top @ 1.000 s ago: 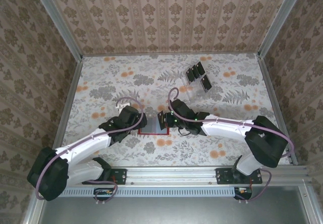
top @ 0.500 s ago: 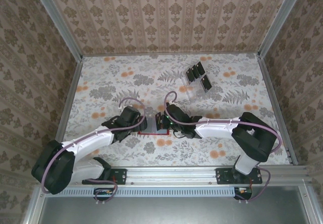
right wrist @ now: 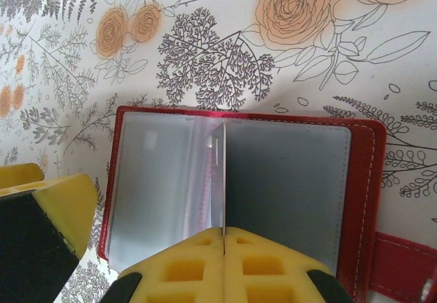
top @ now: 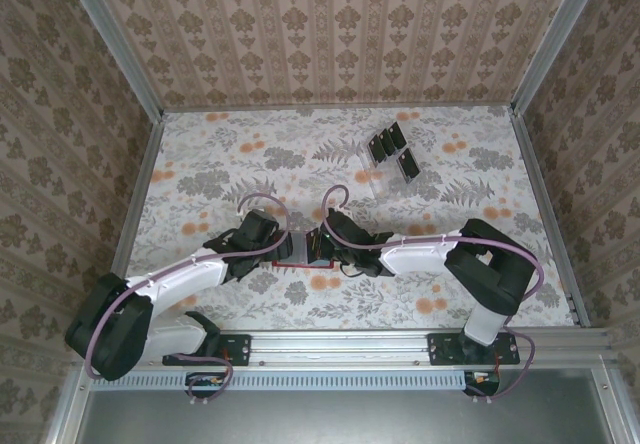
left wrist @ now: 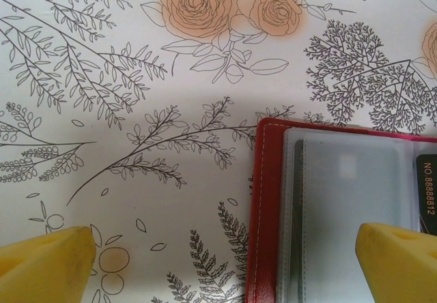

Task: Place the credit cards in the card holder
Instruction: Press the card slot in the card holder.

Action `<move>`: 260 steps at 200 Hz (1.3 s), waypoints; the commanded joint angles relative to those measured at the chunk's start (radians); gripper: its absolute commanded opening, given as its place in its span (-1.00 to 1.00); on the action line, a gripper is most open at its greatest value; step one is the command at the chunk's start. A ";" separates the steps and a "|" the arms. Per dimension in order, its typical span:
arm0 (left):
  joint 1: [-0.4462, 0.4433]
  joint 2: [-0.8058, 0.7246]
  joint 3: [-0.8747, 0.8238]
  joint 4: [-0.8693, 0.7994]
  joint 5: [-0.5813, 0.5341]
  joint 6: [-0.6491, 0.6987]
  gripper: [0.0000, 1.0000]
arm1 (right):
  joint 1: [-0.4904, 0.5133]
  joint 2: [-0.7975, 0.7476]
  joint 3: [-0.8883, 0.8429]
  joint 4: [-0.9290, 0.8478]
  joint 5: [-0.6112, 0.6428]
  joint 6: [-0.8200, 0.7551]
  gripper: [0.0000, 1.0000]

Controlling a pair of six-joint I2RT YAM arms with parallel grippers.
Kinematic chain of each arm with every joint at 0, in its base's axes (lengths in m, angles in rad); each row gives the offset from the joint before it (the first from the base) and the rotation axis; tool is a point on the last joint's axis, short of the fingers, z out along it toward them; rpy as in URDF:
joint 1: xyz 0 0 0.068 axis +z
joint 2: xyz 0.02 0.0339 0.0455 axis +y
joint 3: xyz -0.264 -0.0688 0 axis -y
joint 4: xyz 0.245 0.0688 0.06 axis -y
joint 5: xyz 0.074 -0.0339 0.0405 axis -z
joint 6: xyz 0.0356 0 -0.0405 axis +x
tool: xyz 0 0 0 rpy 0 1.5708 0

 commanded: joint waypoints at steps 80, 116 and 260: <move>-0.032 0.044 0.039 0.025 0.014 0.045 1.00 | -0.040 -0.007 -0.066 -0.101 0.054 -0.007 -1.00; -0.045 0.078 0.045 0.052 0.019 0.050 1.00 | -0.045 -0.004 -0.063 -0.106 0.050 -0.014 -1.00; -0.004 0.112 -0.020 -0.016 -0.045 -0.025 1.00 | -0.052 0.015 -0.060 -0.100 0.044 -0.001 -1.00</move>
